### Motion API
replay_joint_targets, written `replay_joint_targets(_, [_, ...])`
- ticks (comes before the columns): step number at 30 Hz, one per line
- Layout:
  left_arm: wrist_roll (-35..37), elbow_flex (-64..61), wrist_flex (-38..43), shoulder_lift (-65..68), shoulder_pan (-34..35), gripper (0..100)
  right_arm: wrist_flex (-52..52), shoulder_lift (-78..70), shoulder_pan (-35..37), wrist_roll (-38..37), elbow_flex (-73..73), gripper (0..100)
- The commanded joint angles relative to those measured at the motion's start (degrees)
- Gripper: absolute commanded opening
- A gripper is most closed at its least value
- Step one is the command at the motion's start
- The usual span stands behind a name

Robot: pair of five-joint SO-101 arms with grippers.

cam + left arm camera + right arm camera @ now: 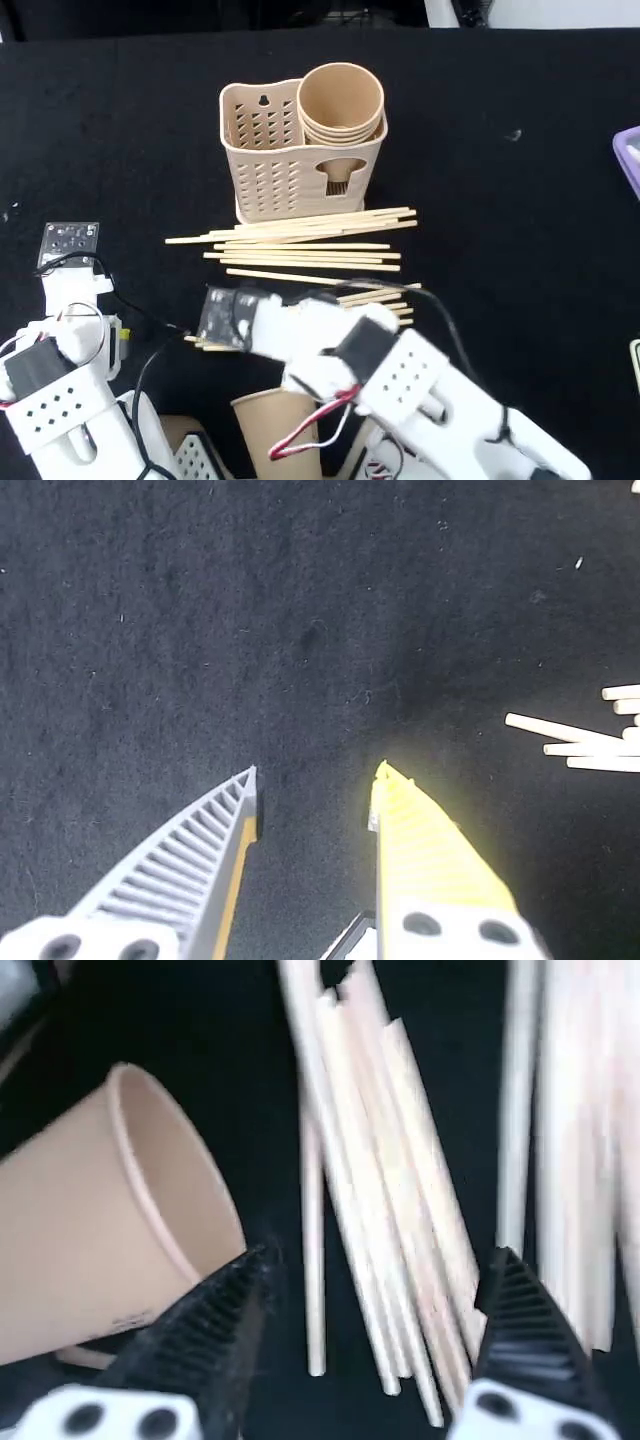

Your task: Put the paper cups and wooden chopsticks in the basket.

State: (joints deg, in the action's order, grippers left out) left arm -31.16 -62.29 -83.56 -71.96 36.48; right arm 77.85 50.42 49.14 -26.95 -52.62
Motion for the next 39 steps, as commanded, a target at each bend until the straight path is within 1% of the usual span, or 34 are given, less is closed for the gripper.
replay_joint_targets(1, [-0.62,0.4,0.26,-0.35,0.57,19,5.45,3.56,0.26,0.35,6.11,31.5])
replay_joint_targets(4, [-0.62,0.4,0.26,-0.26,0.57,19,8.62,4.97,4.84,0.0,4.88,31.5])
replay_joint_targets(10, [-0.62,0.66,0.26,-0.09,0.57,19,8.79,5.58,15.91,-0.35,2.77,31.5])
replay_joint_targets(12, [-0.62,0.48,0.26,-0.09,0.57,19,8.7,5.58,18.11,-0.35,2.59,31.5])
replay_joint_targets(16, [-0.62,0.48,0.18,0.0,0.84,19,7.38,5.58,18.2,-0.79,0.48,31.5])
replay_joint_targets(22, [-0.62,1.54,-1.67,-0.44,0.92,19,-3.08,5.49,17.85,-0.35,-10.95,31.5])
replay_joint_targets(23, [-0.62,1.89,-1.76,-0.35,0.92,19,-3.87,5.49,16.44,-0.44,-11.3,31.5])
replay_joint_targets(25, [-0.62,1.89,-1.76,-0.44,0.92,19,-5.71,5.49,11.43,-0.88,-11.21,31.5])
replay_joint_targets(29, [-0.62,1.89,-1.76,-0.44,0.92,19,-12.04,4.09,-3.43,-2.99,-12.62,31.5])
replay_joint_targets(32, [-0.62,1.89,-1.76,-0.44,0.84,19,-18.81,-0.84,-15.12,-2.9,-13.14,31.5])
replay_joint_targets(34, [-0.62,1.89,-1.76,-0.44,0.66,19,-22.33,-4.79,-21.19,-2.73,-12.18,31.5])
replay_joint_targets(36, [-0.62,1.89,-1.76,-0.44,0.66,19,-23.12,-8.13,-25.41,-1.76,-9.54,31.5])
replay_joint_targets(39, [-0.62,1.89,-1.76,-0.44,0.92,19,-21.71,-10.86,-28.66,0.88,-5.41,31.5])
